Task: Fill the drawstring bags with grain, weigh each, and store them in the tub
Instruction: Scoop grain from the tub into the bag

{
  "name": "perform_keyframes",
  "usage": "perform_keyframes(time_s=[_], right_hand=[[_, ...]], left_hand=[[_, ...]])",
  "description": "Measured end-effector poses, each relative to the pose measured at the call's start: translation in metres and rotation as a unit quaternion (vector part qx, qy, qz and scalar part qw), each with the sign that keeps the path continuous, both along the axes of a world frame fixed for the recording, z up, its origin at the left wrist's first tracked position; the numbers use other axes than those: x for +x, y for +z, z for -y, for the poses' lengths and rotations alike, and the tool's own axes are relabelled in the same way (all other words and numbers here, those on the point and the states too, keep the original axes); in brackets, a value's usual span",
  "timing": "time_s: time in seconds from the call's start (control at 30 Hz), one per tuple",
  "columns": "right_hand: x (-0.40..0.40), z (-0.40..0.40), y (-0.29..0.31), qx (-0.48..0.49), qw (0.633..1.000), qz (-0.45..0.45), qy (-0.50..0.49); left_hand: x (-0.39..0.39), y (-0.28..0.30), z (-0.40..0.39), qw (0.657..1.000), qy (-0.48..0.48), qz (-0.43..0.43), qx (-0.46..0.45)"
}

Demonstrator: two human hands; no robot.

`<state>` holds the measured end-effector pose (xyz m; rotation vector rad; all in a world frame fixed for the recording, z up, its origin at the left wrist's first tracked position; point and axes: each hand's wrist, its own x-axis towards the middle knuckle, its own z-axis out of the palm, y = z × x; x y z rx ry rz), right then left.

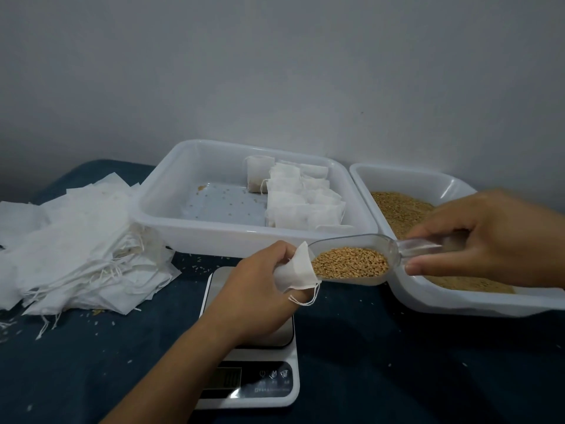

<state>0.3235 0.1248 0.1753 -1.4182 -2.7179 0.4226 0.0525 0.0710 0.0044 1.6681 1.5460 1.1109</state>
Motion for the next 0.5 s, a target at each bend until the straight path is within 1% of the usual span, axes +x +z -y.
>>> perform_keyframes(time_s=[0.2,0.5], right_hand=[[-0.006,-0.001,0.007,0.002,1.0,-0.001,0.009],[-0.014,0.0,0.013,0.015,1.0,0.021,0.016]], left_hand=[[0.001,0.0,0.001,1.0,-0.008,0.0,-0.01],[0.001,0.0,0.001,1.0,-0.005,-0.008,-0.008]])
